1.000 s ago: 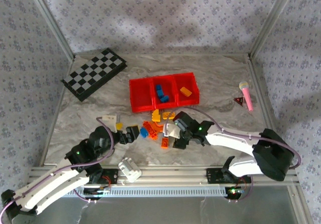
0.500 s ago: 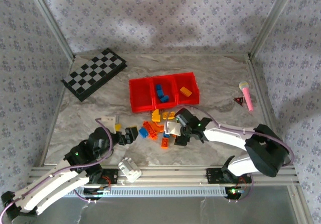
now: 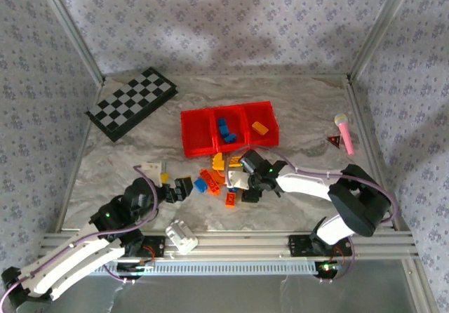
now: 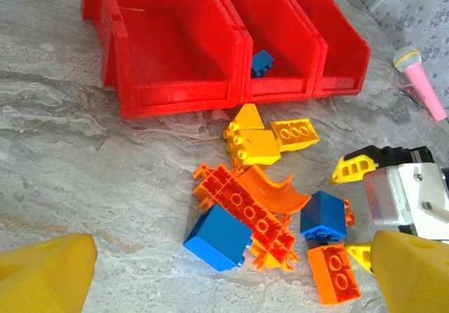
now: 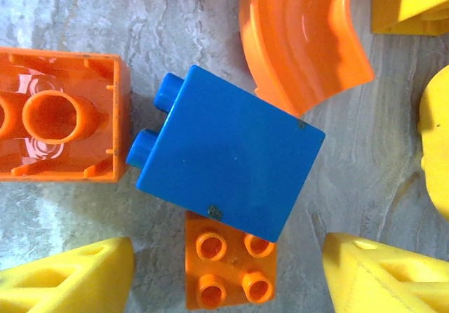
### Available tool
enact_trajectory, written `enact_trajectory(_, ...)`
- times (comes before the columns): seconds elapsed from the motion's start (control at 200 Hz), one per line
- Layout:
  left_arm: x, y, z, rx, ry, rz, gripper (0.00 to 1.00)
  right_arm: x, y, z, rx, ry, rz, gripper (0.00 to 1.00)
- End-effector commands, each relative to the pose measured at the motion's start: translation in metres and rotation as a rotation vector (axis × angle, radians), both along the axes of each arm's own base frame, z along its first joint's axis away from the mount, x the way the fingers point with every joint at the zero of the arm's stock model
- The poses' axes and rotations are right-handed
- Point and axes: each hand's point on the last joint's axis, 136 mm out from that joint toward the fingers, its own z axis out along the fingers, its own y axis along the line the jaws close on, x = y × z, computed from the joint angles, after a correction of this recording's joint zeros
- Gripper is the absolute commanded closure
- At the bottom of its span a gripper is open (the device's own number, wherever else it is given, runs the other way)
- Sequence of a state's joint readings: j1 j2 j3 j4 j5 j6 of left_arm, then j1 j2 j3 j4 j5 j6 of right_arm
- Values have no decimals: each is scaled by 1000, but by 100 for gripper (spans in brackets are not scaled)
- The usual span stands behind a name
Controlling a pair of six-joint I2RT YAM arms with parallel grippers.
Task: Sort the legos into containers by color
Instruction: Pick up the lego from the bottom-center of the table.
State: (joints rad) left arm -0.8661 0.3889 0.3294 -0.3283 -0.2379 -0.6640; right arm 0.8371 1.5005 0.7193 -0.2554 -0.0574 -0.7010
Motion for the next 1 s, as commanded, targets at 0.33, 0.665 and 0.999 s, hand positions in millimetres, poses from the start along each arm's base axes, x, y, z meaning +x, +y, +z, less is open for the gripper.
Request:
enact_trajectory(0.33, 0, 6, -4, 31, 15, 25, 0, -7, -18, -20, -146, 34, 40, 41)
enact_trajectory(0.665, -2, 9, -5, 25, 18, 31, 0, -7, -18, -10, -154, 13, 45, 66)
enact_trajectory(0.999, -2, 8, -3, 14, 13, 28, 0, 9, -15, 56, -36, -143, -15, 76)
